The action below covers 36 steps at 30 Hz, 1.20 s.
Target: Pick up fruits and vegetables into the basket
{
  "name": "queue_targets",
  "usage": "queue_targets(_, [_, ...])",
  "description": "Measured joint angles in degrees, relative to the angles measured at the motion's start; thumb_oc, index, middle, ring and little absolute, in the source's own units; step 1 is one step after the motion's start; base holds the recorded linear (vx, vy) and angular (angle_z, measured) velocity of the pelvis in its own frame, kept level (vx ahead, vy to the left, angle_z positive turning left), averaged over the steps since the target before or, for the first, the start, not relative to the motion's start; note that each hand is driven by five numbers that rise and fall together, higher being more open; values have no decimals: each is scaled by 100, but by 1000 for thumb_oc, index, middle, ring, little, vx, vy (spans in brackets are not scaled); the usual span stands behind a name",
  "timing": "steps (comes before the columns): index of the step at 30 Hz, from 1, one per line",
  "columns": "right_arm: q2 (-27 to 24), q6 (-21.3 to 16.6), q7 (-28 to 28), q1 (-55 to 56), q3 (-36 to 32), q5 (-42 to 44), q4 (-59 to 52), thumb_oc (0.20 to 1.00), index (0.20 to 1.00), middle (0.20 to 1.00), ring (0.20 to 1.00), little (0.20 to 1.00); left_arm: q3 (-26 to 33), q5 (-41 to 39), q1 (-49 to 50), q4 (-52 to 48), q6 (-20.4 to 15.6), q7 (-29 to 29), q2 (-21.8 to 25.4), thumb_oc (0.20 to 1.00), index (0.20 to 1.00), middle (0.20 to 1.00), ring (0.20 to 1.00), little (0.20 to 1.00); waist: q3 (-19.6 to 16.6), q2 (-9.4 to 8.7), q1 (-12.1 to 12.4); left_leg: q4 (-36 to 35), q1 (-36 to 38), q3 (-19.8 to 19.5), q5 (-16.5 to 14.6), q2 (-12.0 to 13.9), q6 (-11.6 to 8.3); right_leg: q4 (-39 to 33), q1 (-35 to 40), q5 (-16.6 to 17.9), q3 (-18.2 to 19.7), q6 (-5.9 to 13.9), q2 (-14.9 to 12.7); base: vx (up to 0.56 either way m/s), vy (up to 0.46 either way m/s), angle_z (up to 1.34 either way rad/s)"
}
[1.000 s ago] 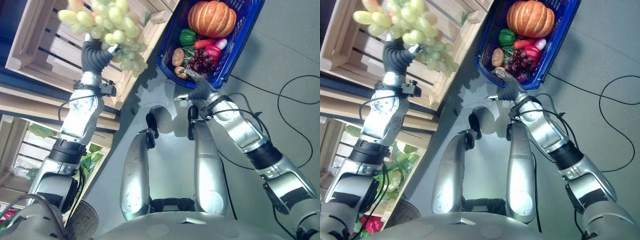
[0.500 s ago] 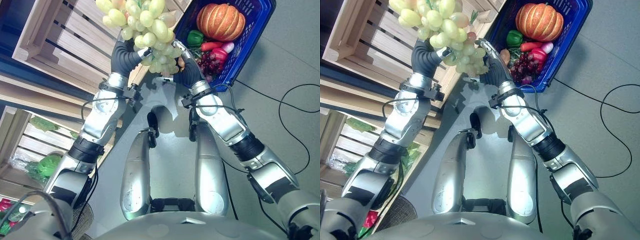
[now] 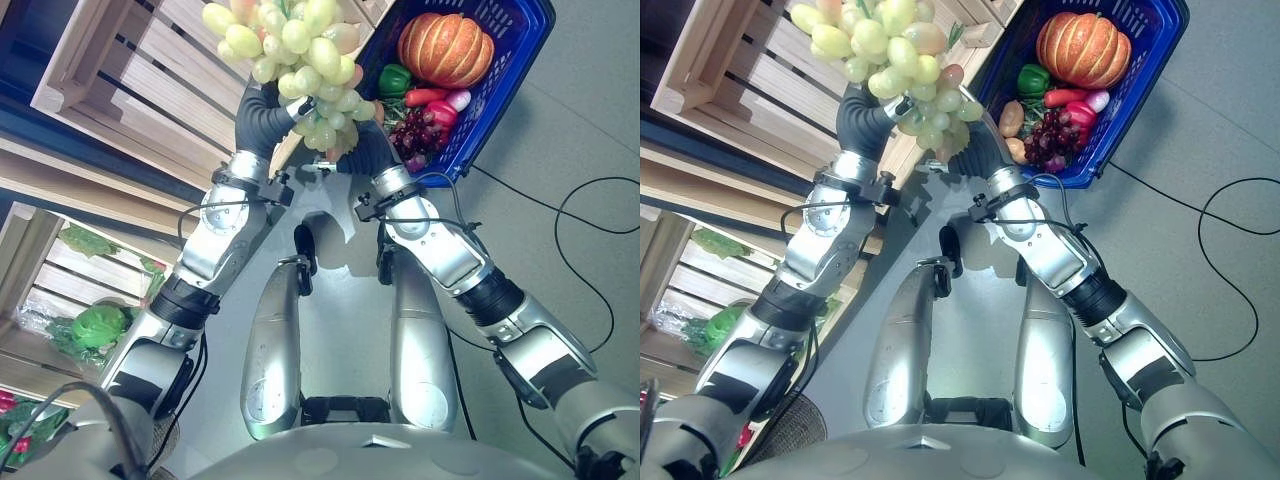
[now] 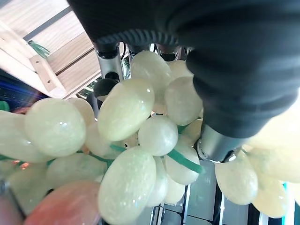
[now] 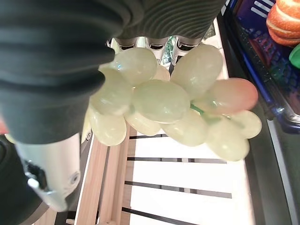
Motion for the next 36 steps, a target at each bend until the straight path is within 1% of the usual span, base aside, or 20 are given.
queue_targets(3, [0,-36,114,0,11,9,2,1000,1000,1000,1000,1000,1,-9,1,0,-1,-11,0,200,200,200,200,200,0,0,7,-1,0,-6,0,-3,1,-1,10,16,-10,-27,-6,-4,-12,1])
queue_targets(6, [2,-154,293,0,56,53,111,1000,1000,1000,1000,1000,-6,-200,25,4,-1,-88,-4,200,200,200,200,200,1,-1,25,1,35,-41,0,-12,1,2,68,17,-41,-28,-16,-16,-44,4])
queue_targets(8, [-10,-177,433,-2,56,67,125,1000,1000,1000,1000,1000,-21,-271,30,5,-1,-172,-6,200,200,200,200,200,0,-2,73,3,60,-70,1,-13,0,-12,115,17,-68,-28,-18,-13,-41,5])
queue_targets(9, [-14,-181,492,-6,56,115,128,470,470,470,470,470,-26,-317,30,5,-1,-200,-6,200,200,200,200,200,0,-3,105,4,62,-78,1,-18,0,-10,119,17,-75,-28,-23,-14,-41,4])
queue_targets(10, [-14,-181,534,-7,58,139,134,200,200,200,200,200,-33,-333,31,5,-1,-217,-6,200,200,200,200,200,0,-3,128,4,60,-85,4,-24,5,-9,120,16,-80,-27,-28,-13,-38,5])
queue_targets(14, [-33,-196,651,-12,144,251,300,200,200,200,200,200,-173,-423,126,28,0,-244,-8,200,200,200,200,200,-5,-36,119,7,131,-147,-8,-50,30,-50,243,-29,-136,38,-52,3,-26,8])
queue_targets(21, [-56,-224,735,33,163,448,333,200,200,200,200,200,-257,-505,223,10,0,-278,-15,200,200,200,200,200,-4,-85,120,14,61,-180,-10,-91,78,-60,220,-38,-160,61,-97,3,-18,5])
queue_targets(26, [-59,-228,820,103,146,622,318,200,200,200,200,200,-284,-548,243,8,55,-436,-32,200,200,200,200,200,2,-98,76,-5,22,-182,-13,-92,71,-134,208,-12,-168,51,-87,-14,-3,0])
queue_targets(27, [-59,-230,826,153,144,670,308,200,200,200,200,200,-305,-457,238,7,91,-492,-5,369,369,369,369,369,3,-99,69,-2,12,-179,-24,-92,77,-142,207,-12,-169,50,-88,-16,-30,0])
queue_targets(28, [-60,-230,829,183,126,668,307,200,200,200,200,200,-323,-429,233,7,124,-534,9,890,890,890,890,890,3,-100,69,-1,10,-179,-30,-92,78,-143,208,-12,-169,52,-89,0,0,0])
queue_targets(29, [-61,-230,834,216,82,667,307,200,200,200,200,200,-334,-417,232,7,145,-587,24,1000,1000,1000,1000,1000,3,-100,71,0,7,-178,-36,-92,79,-146,206,-13,-170,53,-89,0,0,0])
queue_targets(31, [-112,-230,850,223,11,660,307,200,200,200,200,200,-331,-262,215,6,191,-733,63,1000,1000,1000,1000,1000,5,-103,69,-1,1,-177,-40,-92,82,-150,203,-15,-171,56,-89,-16,-36,0])
queue_targets(32, [-179,-229,867,221,-12,655,303,200,200,200,200,200,-335,-166,156,2,316,-877,107,1000,1000,1000,1000,1000,5,-103,64,-1,0,-177,-40,-92,82,-146,199,-16,-171,57,-90,-5,-33,1])
queue_targets(33, [-305,-198,873,223,-46,662,303,200,200,200,200,200,-337,239,17,-21,551,-1127,267,1000,1000,1000,1000,1000,6,-105,71,-1,-6,-175,-41,-92,82,-147,192,-20,-171,64,-92,0,0,0])
queue_targets(34, [-417,-138,873,226,-74,667,317,200,200,200,200,200,-343,695,-134,-52,714,-1288,446,1000,1000,1000,1000,1000,6,-105,64,-4,-6,-169,-41,-92,82,-147,188,-27,-169,76,-94,0,0,0])
queue_targets(36, [-577,-71,873,225,-114,677,357,200,200,200,200,200,-503,1335,-464,-142,919,-1535,809,1000,1000,1000,1000,1000,5,-108,26,2,-14,-150,-51,-92,95,-145,171,-34,-156,96,-95,-58,-11,-2])
